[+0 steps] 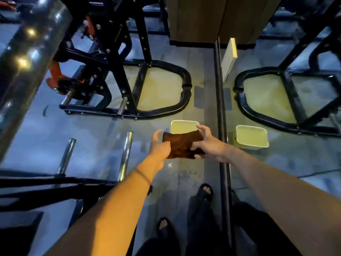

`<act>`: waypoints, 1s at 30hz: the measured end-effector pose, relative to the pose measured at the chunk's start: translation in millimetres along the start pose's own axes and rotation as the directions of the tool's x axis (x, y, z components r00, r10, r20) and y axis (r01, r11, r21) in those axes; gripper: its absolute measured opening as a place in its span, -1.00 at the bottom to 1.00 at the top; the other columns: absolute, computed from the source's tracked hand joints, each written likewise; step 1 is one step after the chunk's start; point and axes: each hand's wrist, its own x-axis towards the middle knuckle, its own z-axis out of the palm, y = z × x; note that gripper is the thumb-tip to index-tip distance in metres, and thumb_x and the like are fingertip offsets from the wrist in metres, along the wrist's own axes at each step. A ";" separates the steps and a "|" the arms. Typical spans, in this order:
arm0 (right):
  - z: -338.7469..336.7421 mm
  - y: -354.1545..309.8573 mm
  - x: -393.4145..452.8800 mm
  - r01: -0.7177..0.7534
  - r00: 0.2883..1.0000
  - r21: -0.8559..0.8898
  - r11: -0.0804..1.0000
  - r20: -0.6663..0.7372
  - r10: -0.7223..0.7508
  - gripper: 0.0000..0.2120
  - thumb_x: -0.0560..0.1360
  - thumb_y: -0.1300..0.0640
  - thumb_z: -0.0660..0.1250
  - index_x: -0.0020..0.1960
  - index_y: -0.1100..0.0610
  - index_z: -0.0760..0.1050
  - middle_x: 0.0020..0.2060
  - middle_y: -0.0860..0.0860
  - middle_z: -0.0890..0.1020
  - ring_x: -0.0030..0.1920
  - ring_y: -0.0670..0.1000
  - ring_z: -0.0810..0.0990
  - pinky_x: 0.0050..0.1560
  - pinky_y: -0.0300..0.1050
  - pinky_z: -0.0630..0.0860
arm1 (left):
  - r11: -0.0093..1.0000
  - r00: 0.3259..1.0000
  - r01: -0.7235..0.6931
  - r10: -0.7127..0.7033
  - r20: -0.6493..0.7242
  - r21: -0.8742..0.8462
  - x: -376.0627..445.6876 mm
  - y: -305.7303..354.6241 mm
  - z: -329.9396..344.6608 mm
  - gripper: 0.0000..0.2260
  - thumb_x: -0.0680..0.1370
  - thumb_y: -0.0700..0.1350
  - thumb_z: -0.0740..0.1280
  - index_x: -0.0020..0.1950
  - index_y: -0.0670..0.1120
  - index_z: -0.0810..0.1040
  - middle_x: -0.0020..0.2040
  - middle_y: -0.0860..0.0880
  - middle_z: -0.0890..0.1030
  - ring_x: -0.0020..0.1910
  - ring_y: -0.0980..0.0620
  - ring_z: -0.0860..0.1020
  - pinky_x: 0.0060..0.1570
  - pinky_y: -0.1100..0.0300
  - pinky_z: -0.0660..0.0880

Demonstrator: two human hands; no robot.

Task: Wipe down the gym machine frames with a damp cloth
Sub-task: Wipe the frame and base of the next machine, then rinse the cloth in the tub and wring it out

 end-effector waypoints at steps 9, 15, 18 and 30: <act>-75.3 -59.2 96.9 0.025 0.993 -0.366 0.930 0.117 0.019 -0.48 0.54 0.31 0.47 0.44 0.03 0.45 0.25 0.13 0.53 0.10 0.10 0.66 0.15 0.03 0.68 | 0.974 0.992 -0.033 0.004 0.127 0.224 104.2 59.9 38.9 -0.80 0.70 -0.08 0.27 0.27 0.17 0.53 0.28 -0.16 0.60 0.19 -0.12 0.59 0.08 0.03 0.64; -126.8 -58.9 145.7 0.060 0.993 -0.462 0.885 -0.064 -0.101 -0.65 0.72 -0.10 0.19 0.37 0.06 0.52 0.14 0.09 0.65 0.11 0.06 0.65 -0.03 -0.18 0.56 | 0.961 0.986 -0.009 -0.039 0.164 0.277 158.9 78.5 83.7 -0.63 0.58 -0.29 0.40 0.36 -0.04 0.51 0.27 -0.21 0.59 0.24 -0.17 0.58 0.30 -0.10 0.55; -146.8 -53.1 176.7 0.029 0.993 -0.417 0.908 -0.096 -0.076 -0.61 0.72 -0.17 0.15 0.38 0.04 0.49 0.15 0.06 0.64 0.12 0.05 0.63 -0.07 -0.19 0.54 | 0.967 0.993 -0.021 -0.010 0.120 0.252 196.4 73.0 101.7 -0.76 0.67 -0.19 0.33 0.33 -0.09 0.56 0.22 -0.19 0.64 0.21 -0.17 0.62 0.29 -0.12 0.56; -176.6 -4.6 344.6 -0.034 0.974 -0.478 0.878 -0.214 -0.079 -0.63 0.73 -0.06 0.18 0.37 0.13 0.56 0.11 0.09 0.64 0.16 0.08 0.58 0.22 -0.06 0.43 | 0.846 0.992 -0.116 0.071 0.106 0.521 374.5 31.4 117.1 -0.72 0.62 -0.04 0.41 0.33 -0.02 0.65 0.16 -0.08 0.61 0.10 -0.06 0.59 0.08 0.08 0.58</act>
